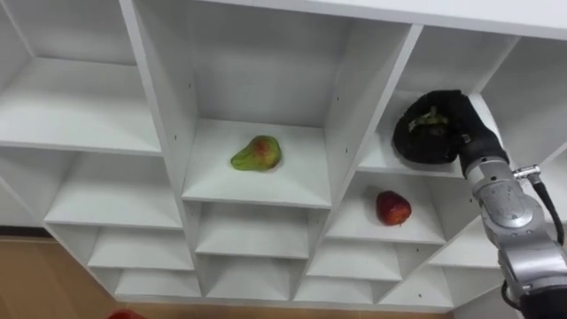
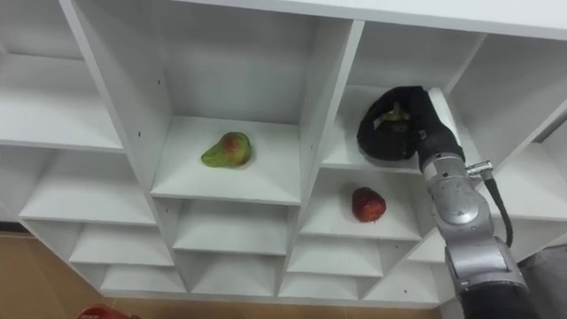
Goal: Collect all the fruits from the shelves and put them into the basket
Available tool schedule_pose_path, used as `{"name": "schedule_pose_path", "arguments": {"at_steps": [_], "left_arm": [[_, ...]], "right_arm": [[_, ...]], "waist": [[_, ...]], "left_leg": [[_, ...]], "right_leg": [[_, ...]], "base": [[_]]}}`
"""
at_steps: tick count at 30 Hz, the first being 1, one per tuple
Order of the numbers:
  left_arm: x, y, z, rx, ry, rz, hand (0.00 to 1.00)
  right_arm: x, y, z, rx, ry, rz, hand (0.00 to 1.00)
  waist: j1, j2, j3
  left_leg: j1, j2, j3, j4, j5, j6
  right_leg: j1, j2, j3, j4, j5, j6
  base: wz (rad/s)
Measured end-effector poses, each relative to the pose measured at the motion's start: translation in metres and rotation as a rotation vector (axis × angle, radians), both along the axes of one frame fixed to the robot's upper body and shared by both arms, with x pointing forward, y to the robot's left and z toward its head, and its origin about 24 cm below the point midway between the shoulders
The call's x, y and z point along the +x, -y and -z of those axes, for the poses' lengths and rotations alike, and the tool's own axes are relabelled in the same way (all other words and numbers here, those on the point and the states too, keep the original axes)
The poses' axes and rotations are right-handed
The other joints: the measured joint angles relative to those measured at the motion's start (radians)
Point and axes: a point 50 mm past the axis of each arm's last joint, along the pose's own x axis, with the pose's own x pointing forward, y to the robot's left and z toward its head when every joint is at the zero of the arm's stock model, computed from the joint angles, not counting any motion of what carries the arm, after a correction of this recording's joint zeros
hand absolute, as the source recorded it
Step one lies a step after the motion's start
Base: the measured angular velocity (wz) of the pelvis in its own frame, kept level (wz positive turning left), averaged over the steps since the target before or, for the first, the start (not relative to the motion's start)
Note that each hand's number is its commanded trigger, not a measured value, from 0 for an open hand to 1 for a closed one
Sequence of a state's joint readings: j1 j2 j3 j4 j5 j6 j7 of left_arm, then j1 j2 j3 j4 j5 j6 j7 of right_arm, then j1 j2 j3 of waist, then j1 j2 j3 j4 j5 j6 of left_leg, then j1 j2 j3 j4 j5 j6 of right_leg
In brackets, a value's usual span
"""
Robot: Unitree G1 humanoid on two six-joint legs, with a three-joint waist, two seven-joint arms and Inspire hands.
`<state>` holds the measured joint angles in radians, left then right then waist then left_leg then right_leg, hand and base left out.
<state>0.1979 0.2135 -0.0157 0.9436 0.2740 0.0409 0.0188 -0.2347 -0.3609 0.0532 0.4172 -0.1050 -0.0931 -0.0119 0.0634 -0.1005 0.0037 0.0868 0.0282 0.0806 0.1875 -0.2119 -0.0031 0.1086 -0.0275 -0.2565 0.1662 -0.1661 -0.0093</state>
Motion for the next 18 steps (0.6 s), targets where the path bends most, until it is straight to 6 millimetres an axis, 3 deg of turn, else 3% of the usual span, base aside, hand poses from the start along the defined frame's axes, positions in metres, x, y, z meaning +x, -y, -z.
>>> {"name": "schedule_pose_path", "arguments": {"at_steps": [12, 18], "left_arm": [[0.003, 0.004, 0.0, 0.005, 0.008, 0.027, 1.0], [0.007, 0.006, -0.001, 0.001, 0.036, 0.021, 1.0]], "right_arm": [[-0.001, 0.0, 0.002, 0.098, -0.006, 0.016, 1.0], [-0.016, -0.002, 0.007, 0.287, 0.004, 0.022, 1.0]], "waist": [[-0.005, 0.006, -0.001], [-0.008, 0.024, -0.0114]], "left_leg": [[-0.006, -0.002, -0.002, -0.003, 0.001, 0.001], [-0.004, -0.002, -0.002, 0.0, 0.001, 0.001]], "right_leg": [[-0.001, -0.003, -0.007, 0.002, 0.0, 0.0], [-0.003, -0.002, -0.008, 0.001, 0.0, 0.0]], "base": [[0.01], [-0.01]]}}
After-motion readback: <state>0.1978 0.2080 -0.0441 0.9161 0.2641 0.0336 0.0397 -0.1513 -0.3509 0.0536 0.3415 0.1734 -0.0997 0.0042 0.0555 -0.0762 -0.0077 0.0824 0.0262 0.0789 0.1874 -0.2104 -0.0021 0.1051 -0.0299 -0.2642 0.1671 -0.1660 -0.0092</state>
